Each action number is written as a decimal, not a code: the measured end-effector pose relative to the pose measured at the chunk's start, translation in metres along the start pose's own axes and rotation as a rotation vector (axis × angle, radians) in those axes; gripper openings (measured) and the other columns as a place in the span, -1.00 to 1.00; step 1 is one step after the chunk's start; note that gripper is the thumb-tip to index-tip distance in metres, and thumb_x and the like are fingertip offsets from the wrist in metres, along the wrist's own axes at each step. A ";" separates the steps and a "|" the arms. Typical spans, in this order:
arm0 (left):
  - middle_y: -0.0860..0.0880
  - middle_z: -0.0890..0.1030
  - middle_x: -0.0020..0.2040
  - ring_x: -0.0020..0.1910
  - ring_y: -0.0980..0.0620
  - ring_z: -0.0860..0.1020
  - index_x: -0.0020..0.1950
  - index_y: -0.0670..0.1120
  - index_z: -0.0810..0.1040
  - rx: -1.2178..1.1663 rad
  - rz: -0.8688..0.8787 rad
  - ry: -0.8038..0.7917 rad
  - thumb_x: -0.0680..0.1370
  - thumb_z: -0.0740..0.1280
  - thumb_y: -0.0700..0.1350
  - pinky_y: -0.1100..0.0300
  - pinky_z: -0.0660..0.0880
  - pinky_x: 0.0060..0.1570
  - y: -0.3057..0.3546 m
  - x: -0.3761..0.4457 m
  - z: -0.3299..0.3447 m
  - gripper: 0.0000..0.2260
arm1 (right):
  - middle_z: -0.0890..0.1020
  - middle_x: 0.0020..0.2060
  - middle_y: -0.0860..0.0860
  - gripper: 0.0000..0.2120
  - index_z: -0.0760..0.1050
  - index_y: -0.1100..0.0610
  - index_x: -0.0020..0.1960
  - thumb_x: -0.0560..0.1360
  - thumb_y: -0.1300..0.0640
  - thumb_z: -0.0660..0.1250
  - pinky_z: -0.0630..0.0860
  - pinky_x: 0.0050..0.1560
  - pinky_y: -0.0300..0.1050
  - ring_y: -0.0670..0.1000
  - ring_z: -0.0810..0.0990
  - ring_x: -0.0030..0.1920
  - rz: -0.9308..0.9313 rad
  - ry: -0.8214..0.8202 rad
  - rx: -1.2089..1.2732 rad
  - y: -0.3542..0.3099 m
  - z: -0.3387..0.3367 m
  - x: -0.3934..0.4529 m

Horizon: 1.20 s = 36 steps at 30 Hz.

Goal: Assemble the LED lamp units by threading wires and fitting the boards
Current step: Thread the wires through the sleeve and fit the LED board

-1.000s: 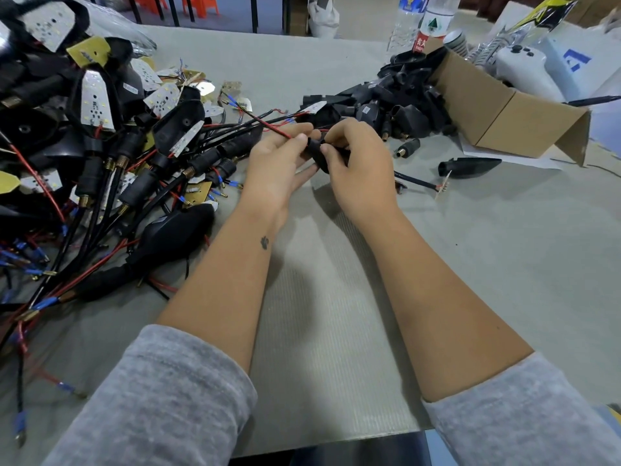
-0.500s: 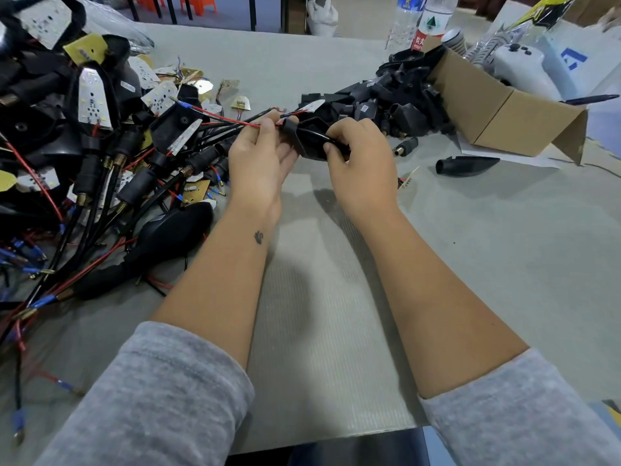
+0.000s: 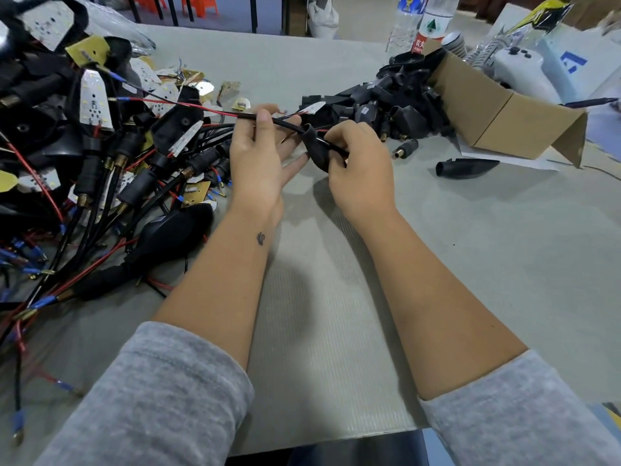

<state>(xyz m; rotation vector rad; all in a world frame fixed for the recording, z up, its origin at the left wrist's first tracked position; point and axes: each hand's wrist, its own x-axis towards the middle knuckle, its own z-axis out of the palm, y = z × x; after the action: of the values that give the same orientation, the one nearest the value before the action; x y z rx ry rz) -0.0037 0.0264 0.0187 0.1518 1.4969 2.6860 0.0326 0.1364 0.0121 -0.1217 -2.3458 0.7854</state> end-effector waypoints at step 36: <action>-0.16 0.61 0.00 -0.02 -0.11 0.65 -0.04 -0.08 0.39 -0.009 0.013 0.265 0.70 0.01 -0.07 0.04 0.62 -0.27 0.003 0.013 -0.013 -0.77 | 0.61 0.04 -0.04 -0.63 0.60 0.03 0.20 0.48 0.33 0.29 0.40 0.02 -0.36 -0.10 0.53 0.05 -0.101 0.004 0.155 0.005 -0.008 -0.001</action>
<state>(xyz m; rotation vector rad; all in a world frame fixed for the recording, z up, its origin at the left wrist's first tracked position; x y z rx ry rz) -0.0178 0.0150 0.0153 -0.2047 1.5514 2.8124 0.0378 0.1442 0.0133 0.0608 -2.2579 0.9124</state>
